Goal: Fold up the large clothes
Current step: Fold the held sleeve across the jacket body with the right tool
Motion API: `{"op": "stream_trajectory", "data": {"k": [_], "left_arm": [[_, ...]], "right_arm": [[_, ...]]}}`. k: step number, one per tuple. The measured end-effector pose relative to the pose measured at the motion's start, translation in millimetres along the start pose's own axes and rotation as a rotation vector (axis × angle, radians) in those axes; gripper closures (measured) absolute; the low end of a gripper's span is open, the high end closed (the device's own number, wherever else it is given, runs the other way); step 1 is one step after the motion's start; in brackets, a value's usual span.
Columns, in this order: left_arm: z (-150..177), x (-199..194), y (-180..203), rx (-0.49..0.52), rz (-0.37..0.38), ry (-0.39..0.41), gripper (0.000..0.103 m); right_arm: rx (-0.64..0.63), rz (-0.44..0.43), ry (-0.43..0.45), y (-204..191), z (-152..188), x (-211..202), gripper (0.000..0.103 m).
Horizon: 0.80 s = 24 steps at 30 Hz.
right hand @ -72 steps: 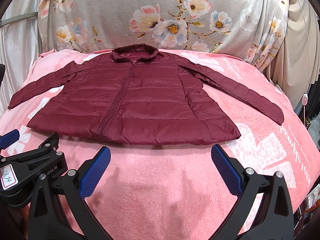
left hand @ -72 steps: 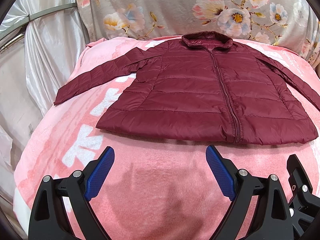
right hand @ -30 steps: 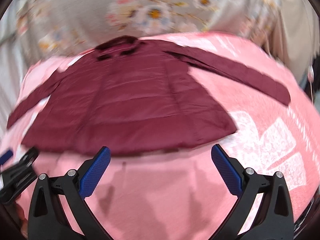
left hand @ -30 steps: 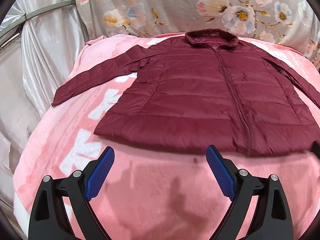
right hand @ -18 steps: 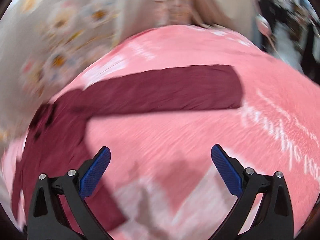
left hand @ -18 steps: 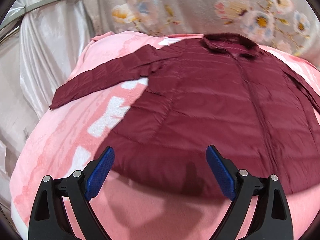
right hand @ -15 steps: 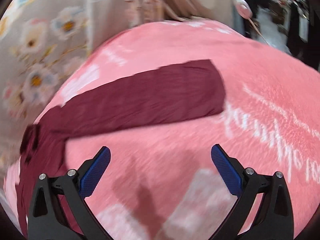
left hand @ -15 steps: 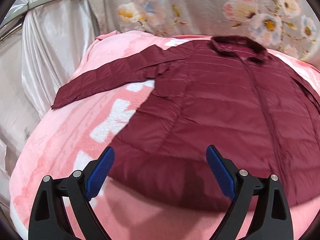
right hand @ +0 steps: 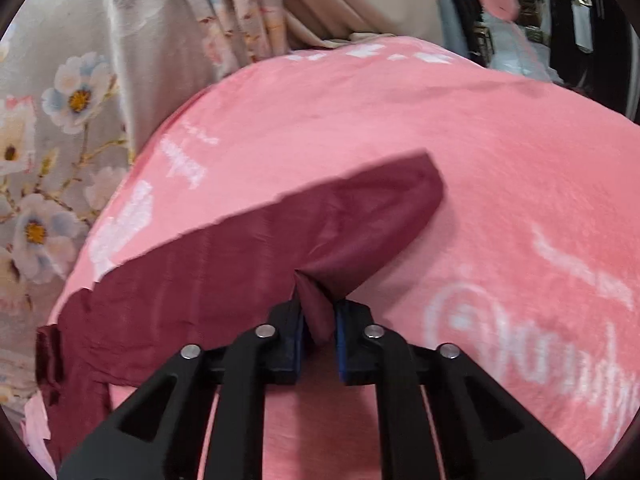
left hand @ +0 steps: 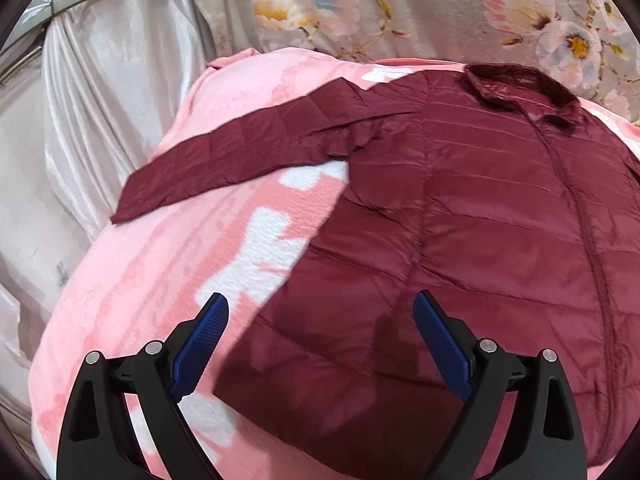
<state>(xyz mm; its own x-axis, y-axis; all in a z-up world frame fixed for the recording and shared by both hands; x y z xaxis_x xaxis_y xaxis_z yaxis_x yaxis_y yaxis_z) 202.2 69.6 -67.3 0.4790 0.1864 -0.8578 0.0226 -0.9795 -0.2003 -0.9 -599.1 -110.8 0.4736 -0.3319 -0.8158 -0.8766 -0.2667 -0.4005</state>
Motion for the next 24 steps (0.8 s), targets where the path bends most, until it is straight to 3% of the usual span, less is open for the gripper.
{"op": "stream_trajectory", "data": {"k": [5, 8, 12, 17, 19, 21, 23, 24], "left_arm": [[-6.5, 11.3, -15.8, -0.026, -0.034, -0.022, 0.012], [-6.0, 18.2, -25.9, -0.048, -0.045, -0.037, 0.012], [0.0, 28.4, -31.5, -0.053, -0.047, -0.064, 0.011], [0.7, 35.4, -39.3, -0.065, -0.027, -0.073, 0.011], [-1.7, 36.7, -40.2, -0.075, 0.011, -0.081, 0.011], [-7.9, 36.9, -39.0, -0.088, 0.078, -0.091, 0.012], [-18.7, 32.2, -33.8, -0.098, 0.165, -0.087, 0.012], [-25.9, 28.3, -30.5, -0.103, 0.206, -0.080, 0.012]], "right_arm": [[-0.283, -0.201, 0.083, -147.2, 10.3, -63.9, 0.096], [-0.479, -0.342, 0.083, -242.8, 49.6, -99.3, 0.096], [-0.721, -0.543, -0.051, -351.7, 137.0, -113.3, 0.096], [-0.986, -0.638, -0.190, -421.5, 258.4, -113.6, 0.093], [-1.074, -0.637, -0.216, -431.0, 298.8, -112.7, 0.089], [-1.126, -0.641, -0.212, -436.3, 324.0, -117.6, 0.072], [-1.125, -0.671, -0.183, -433.3, 325.8, -128.5, 0.048], [-1.107, -0.689, -0.162, -428.4, 318.3, -135.4, 0.046]]}}
Point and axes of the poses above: each gripper's, at about its wrist camera, not at the fingertips, and x roughly the way its jaws point, y to its right, z to its underside, the point moved 7 cm from there along x, roughly the way its jaws point, and after that the axes turned 14 degrees about -y, right-handed, at the moved point
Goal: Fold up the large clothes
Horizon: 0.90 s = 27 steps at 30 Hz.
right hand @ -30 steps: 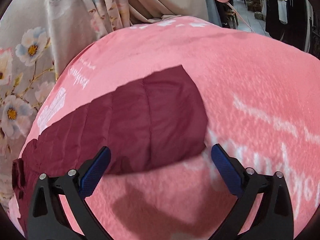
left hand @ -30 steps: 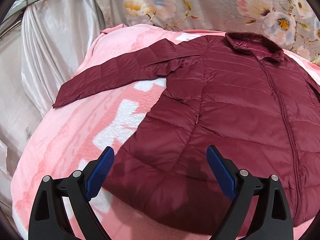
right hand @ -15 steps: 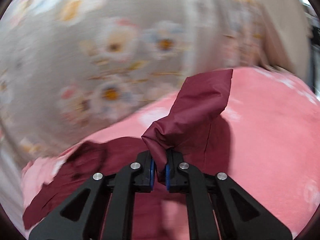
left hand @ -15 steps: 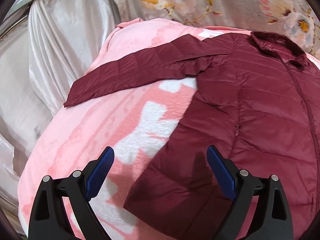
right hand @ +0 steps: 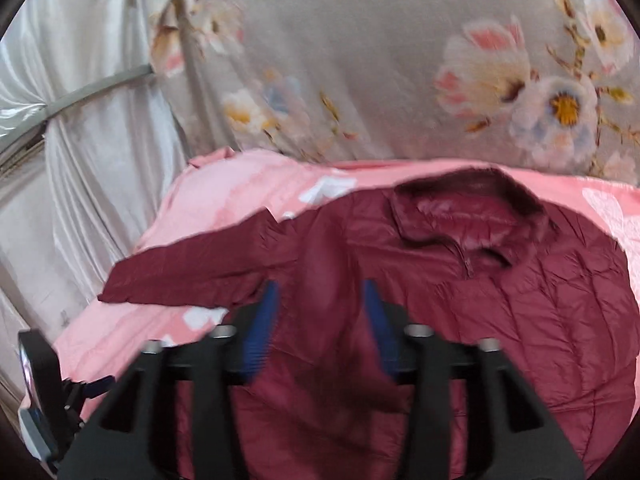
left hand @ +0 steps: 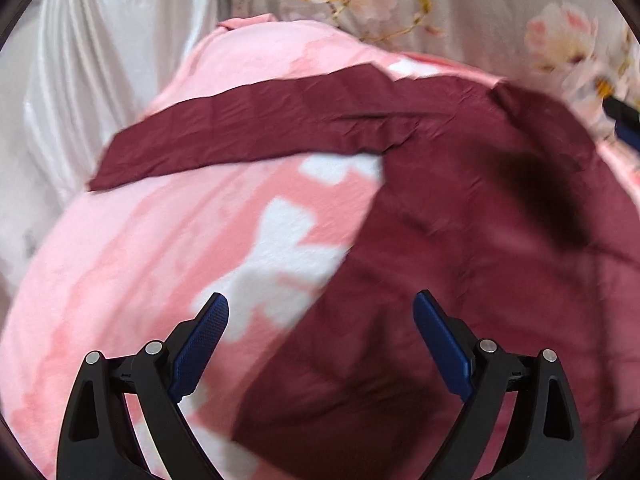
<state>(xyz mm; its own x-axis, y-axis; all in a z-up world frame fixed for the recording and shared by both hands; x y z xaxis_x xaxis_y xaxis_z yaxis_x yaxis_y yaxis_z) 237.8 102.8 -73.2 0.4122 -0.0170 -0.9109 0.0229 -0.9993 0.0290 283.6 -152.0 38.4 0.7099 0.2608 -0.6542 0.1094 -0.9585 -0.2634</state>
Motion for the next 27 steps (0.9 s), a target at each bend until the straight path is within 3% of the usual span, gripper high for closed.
{"op": "stream_trajectory", "data": {"k": [4, 8, 11, 16, 17, 18, 19, 21, 24, 25, 26, 27], "left_arm": [[-25.4, -9.8, 29.4, 0.003, 0.162, 0.016, 0.011], [-47.1, 4.5, 69.5, -0.012, 0.326, -0.057, 0.011], [-59.2, 25.1, 99.6, -0.058, 0.427, -0.143, 0.011], [-69.7, 48.1, 125.3, -0.102, 0.468, -0.217, 0.016], [-71.9, 49.2, 127.7, -0.101, 0.463, -0.214, 0.026], [-74.5, 50.1, 129.5, -0.092, 0.457, -0.213, 0.045], [-78.8, 50.1, 132.1, -0.071, 0.451, -0.211, 0.054], [-86.5, 49.6, 133.6, -0.048, 0.432, -0.207, 0.094], [-101.1, 41.7, 131.3, -0.024, 0.415, -0.166, 0.100], [-106.4, 35.2, 129.6, -0.013, 0.407, -0.138, 0.101], [-114.0, 24.4, 129.8, 0.005, 0.403, -0.097, 0.101], [-119.9, 14.5, 129.7, 0.015, 0.404, -0.061, 0.101]], "right_arm": [[0.100, 0.038, 0.046, 40.3, -1.8, -31.0, 0.044], [0.250, 0.131, 0.041, 112.1, 9.6, -59.9, 0.043], [0.412, 0.199, 0.001, 178.2, 39.3, -73.5, 0.042], [0.647, 0.206, -0.066, 256.8, 83.0, -71.9, 0.041], [0.694, 0.191, -0.078, 269.7, 90.1, -68.0, 0.041], [0.730, 0.177, -0.086, 277.2, 95.7, -63.8, 0.041], [0.773, 0.158, -0.091, 287.0, 100.7, -59.7, 0.041], [0.845, 0.117, -0.085, 302.8, 107.4, -53.3, 0.042], [0.887, 0.097, -0.063, 317.8, 101.7, -45.1, 0.049], [0.884, 0.095, -0.058, 319.9, 96.9, -43.3, 0.060], [0.880, 0.088, -0.049, 321.1, 91.6, -43.0, 0.083], [0.879, 0.086, -0.037, 322.0, 87.8, -45.4, 0.094]]}}
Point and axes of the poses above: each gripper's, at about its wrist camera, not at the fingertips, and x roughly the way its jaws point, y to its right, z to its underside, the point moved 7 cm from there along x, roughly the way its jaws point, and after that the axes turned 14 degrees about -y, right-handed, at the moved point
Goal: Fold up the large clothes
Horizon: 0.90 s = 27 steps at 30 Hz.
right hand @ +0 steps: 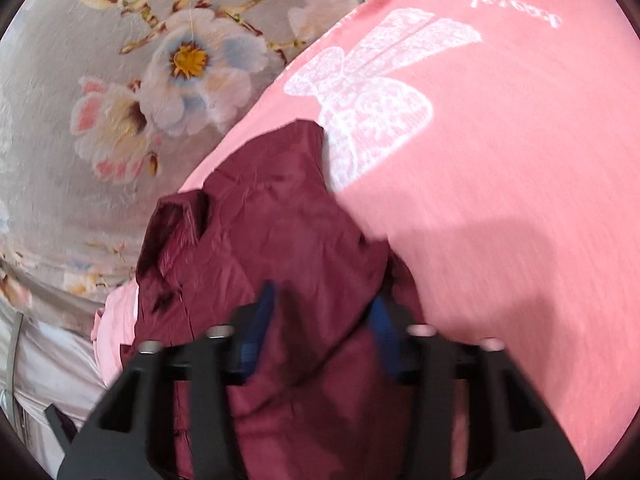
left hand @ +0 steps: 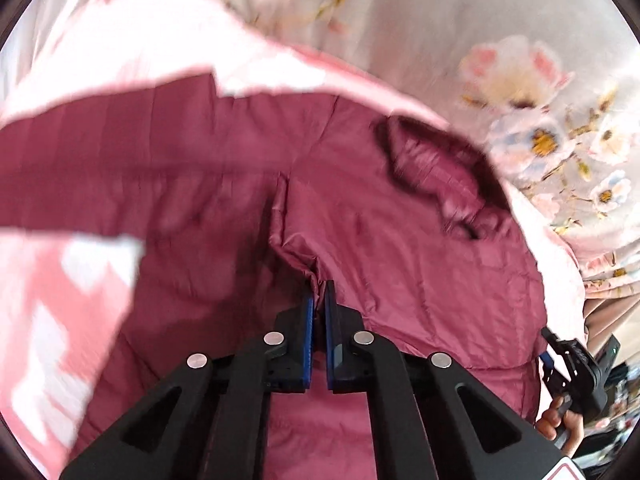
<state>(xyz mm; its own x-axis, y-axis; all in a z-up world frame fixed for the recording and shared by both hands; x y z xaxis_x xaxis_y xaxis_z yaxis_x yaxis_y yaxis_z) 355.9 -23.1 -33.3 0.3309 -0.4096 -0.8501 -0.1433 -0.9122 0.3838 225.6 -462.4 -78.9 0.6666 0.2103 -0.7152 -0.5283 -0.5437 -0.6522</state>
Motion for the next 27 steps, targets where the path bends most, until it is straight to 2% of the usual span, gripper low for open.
{"op": "stream_trajectory", "data": {"k": [1, 3, 5, 10, 11, 12, 14, 16, 19, 21, 22, 25, 27], "left_arm": [[-2.7, -7.6, 2.8, 0.016, -0.003, 0.025, 0.101], [-7.3, -22.8, 6.3, 0.053, -0.019, 0.078, 0.101], [-4.9, -18.7, 2.4, 0.076, -0.058, 0.084, 0.101], [24.8, 51.5, -25.1, 0.067, -0.137, -0.075, 0.101], [29.3, 57.6, -28.4, 0.068, -0.139, -0.073, 0.099], [30.9, 56.3, -28.8, 0.079, -0.142, -0.044, 0.099], [31.9, 55.7, -28.9, 0.087, -0.159, -0.038, 0.099], [32.2, 53.7, -30.9, 0.094, -0.178, -0.043, 0.093], [34.3, 36.7, -33.4, 0.104, -0.214, -0.038, 0.085], [30.5, 16.5, -30.9, 0.103, -0.230, 0.002, 0.077], [27.5, 6.9, -28.8, 0.101, -0.224, 0.020, 0.074], [11.1, -15.8, -11.2, 0.096, -0.191, 0.072, 0.066], [2.2, -15.4, 7.2, 0.119, -0.188, 0.087, 0.059]], "right_arm": [[-0.007, -0.014, 0.027, -4.1, -4.0, -6.7, 0.101], [-0.060, -0.022, 0.116, -19.6, -3.7, -32.4, 0.102], [-0.120, 0.047, 0.160, -24.4, 2.3, -43.0, 0.102], [-0.202, 0.320, 0.084, -7.9, 17.5, -10.5, 0.102], [-0.230, 0.373, 0.072, -6.0, 20.4, -3.8, 0.102], [-0.245, 0.403, 0.062, -4.7, 22.5, 1.1, 0.102], [-0.266, 0.451, 0.028, -4.5, 23.8, 8.5, 0.101], [-0.265, 0.492, 0.041, -5.5, 24.4, 0.0, 0.097], [-0.247, 0.509, 0.124, -19.6, 26.9, -33.3, 0.091], [-0.306, 0.502, 0.202, -47.5, 30.8, -55.7, 0.089], [-0.342, 0.489, 0.213, -61.9, 33.0, -58.9, 0.087], [-0.451, 0.422, 0.192, -108.4, 44.3, -45.0, 0.078], [-0.501, 0.411, 0.162, -127.1, 52.5, -23.9, 0.077]]}}
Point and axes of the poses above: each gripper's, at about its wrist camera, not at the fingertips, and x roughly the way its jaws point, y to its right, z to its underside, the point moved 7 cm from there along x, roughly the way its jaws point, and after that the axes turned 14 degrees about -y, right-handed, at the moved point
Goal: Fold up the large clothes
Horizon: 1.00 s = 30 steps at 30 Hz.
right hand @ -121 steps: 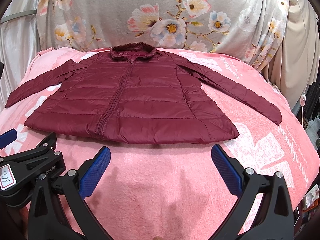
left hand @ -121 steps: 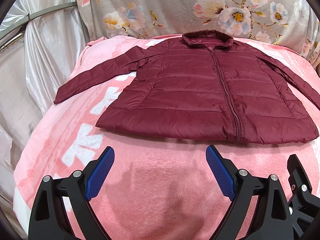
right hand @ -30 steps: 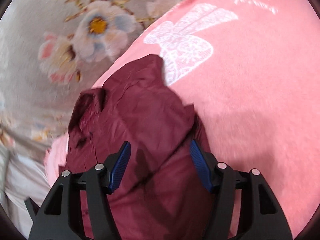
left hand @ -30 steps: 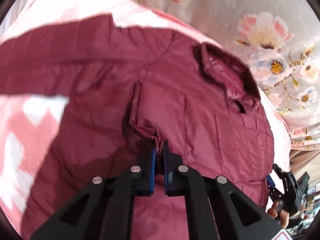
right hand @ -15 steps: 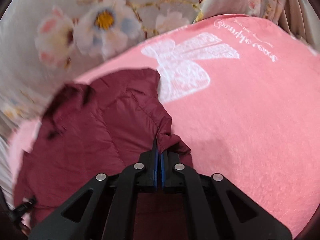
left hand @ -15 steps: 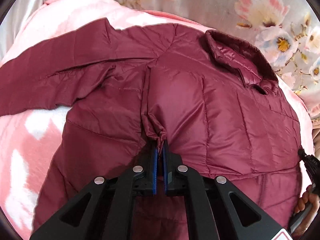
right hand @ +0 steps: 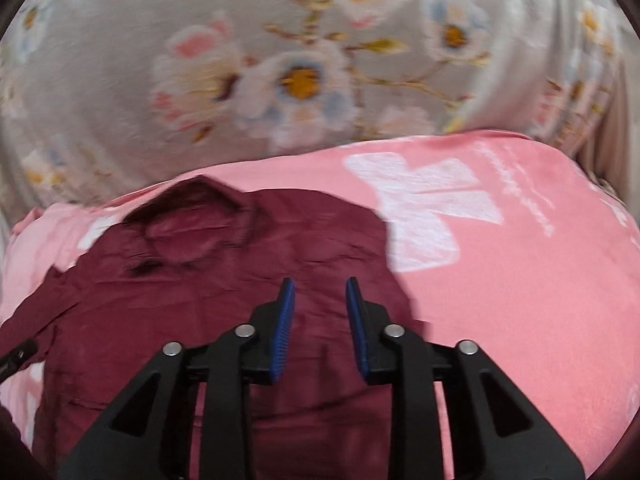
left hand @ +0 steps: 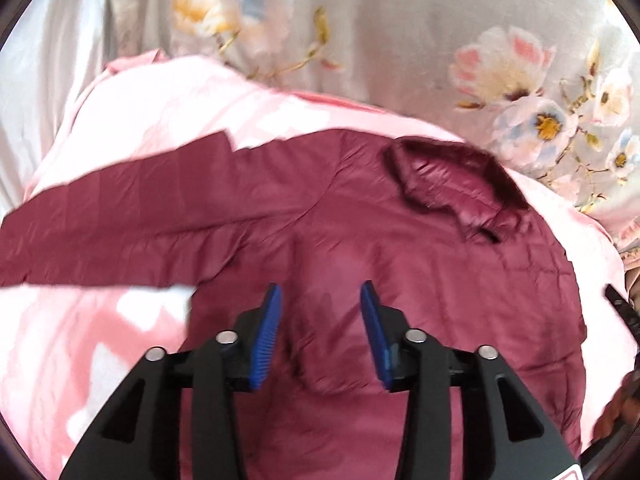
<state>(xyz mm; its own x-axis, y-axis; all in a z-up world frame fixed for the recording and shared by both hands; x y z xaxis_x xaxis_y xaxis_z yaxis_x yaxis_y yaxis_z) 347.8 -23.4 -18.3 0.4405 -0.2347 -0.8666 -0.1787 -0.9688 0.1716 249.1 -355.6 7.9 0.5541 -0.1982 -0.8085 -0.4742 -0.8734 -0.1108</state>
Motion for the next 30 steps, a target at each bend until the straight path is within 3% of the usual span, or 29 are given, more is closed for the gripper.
{"op": "stream_trajectory", "data": {"k": [2, 8, 14, 21, 30], "left_arm": [[-1.3, 11.7, 14.3, 0.025, -0.002, -0.009, 0.054], [25.8, 74.3, 27.4, 0.038, -0.037, -0.123, 0.053], [38.4, 79.6, 27.7, 0.056, -0.046, -0.059, 0.046], [37.0, 83.6, 34.5, 0.084, -0.091, -0.054, 0.042], [38.4, 84.2, 35.2, 0.095, -0.113, -0.053, 0.039]], "right_arm": [[-0.043, -0.007, -0.043, -23.2, 6.2, 18.0, 0.077], [-0.152, -0.007, -0.206, -65.7, 55.1, 75.6, 0.077], [-0.188, 0.046, -0.193, -71.8, 65.0, 83.1, 0.076], [-0.214, 0.114, -0.183, -75.7, 65.2, 85.6, 0.074], [-0.215, 0.136, -0.183, -75.0, 66.1, 86.7, 0.071]]}}
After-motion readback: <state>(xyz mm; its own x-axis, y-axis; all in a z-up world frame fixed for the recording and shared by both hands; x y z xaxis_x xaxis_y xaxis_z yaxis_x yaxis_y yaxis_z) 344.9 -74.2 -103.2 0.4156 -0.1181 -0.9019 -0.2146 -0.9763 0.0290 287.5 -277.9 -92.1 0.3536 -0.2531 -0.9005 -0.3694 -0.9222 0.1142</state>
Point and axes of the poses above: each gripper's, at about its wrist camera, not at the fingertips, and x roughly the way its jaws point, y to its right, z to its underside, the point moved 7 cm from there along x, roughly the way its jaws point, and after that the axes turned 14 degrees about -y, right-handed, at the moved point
